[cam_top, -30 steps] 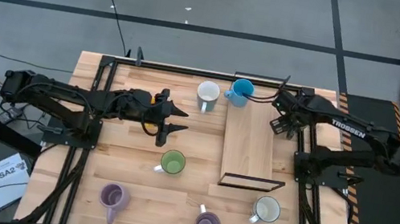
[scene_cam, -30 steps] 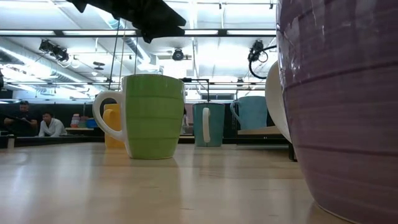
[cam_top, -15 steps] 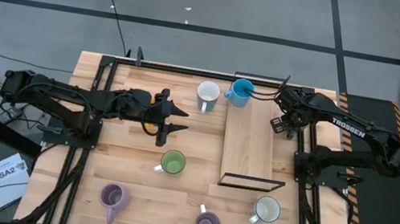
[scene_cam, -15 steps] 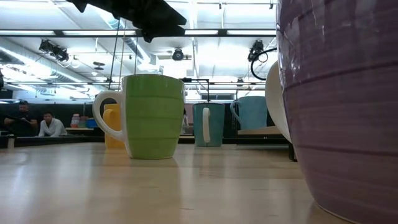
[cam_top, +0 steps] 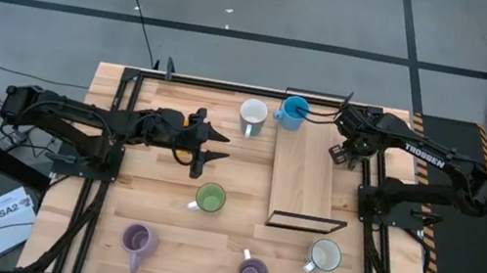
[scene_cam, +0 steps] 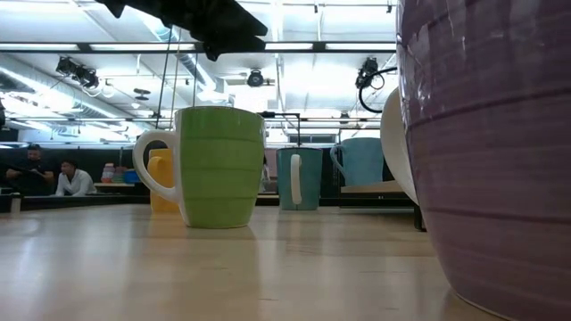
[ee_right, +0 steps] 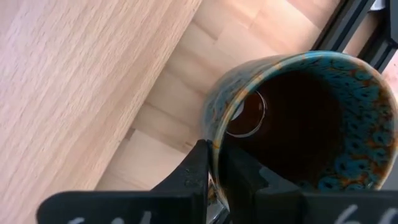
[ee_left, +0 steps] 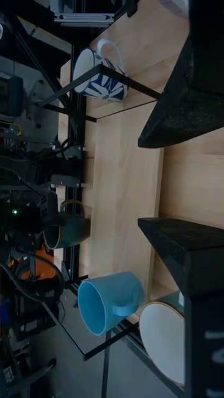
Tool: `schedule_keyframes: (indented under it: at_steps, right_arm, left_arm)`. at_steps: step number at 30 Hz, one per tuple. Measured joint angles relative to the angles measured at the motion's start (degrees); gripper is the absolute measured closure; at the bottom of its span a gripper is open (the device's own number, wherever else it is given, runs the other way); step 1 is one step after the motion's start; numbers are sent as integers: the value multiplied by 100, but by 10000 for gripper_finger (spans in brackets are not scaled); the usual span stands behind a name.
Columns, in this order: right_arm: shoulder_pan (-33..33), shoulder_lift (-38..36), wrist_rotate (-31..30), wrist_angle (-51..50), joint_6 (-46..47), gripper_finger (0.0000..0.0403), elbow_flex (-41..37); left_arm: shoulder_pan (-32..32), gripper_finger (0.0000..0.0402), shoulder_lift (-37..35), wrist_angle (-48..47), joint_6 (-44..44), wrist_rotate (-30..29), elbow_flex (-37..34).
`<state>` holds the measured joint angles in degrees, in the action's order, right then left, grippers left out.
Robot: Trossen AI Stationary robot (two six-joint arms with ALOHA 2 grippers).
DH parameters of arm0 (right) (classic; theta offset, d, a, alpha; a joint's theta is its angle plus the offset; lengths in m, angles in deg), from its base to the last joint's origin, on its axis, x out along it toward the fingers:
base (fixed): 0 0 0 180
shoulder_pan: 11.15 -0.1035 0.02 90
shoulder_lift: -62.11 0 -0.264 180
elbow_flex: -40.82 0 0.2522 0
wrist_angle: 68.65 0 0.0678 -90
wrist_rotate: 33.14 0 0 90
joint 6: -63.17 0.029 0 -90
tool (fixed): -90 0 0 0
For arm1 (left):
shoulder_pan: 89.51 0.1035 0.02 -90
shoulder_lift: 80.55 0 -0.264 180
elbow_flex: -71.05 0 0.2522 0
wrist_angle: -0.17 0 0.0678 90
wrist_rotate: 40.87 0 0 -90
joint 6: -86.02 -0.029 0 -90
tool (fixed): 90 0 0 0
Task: Place coffee mugs
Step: Put the dark blue patterned mug on the shelf
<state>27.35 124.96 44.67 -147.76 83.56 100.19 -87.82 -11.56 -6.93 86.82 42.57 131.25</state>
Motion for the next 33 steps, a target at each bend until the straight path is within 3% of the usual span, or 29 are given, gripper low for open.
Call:
schedule_keyframes:
  at_steps: [19, 33]
  right_arm:
    - [-31, 4, 166, -450, -696, 375, 431]
    - [-247, 4, 320, -1162, -732, 375, 1538]
  left_arm:
    - [-2, 201, 0, -2, 2, 0, 0]
    - [-2, 201, 0, -2, 4, 0, 0]
